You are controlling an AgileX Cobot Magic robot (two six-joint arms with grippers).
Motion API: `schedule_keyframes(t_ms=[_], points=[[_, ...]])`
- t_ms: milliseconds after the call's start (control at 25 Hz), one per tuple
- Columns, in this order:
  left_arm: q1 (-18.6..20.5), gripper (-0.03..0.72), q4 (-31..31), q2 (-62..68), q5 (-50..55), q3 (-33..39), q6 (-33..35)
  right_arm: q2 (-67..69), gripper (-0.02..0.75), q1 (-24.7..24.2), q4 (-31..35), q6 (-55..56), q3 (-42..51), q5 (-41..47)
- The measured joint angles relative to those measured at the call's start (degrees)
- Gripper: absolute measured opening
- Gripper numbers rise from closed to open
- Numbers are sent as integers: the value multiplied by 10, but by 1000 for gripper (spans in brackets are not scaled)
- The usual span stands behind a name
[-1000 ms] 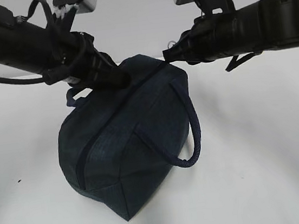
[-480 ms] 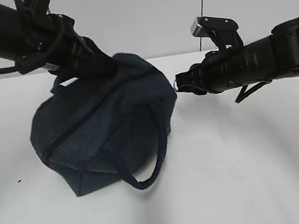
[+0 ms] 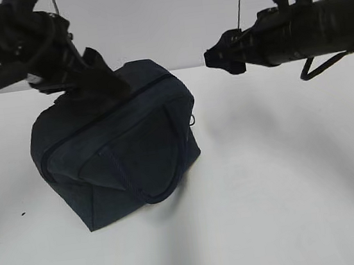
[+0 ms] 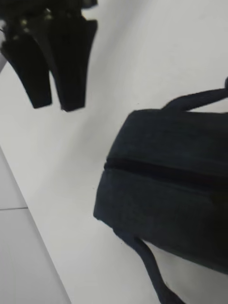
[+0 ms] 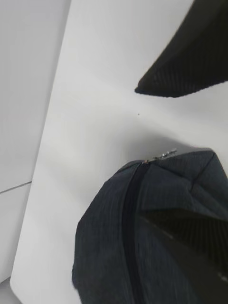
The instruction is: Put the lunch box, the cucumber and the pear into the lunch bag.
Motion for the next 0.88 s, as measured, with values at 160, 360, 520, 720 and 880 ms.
schedule_keyframes(t_ms=[160,360,520,720,880], points=[[0,345,179,-54,45,0,-213,-54,552,0,-158,150,3,50],[0,337,304,-124,131,7,-378,-90,552,0,-482,454,8,177],[0,328,331,-205,156,56,-417,-120,549,0,-678,644,30,266],[0,297,352,-333,164,154,-429,-213,508,0,-752,752,106,327],[0,295,351,-459,173,239,-429,-307,496,0,-777,792,171,384]])
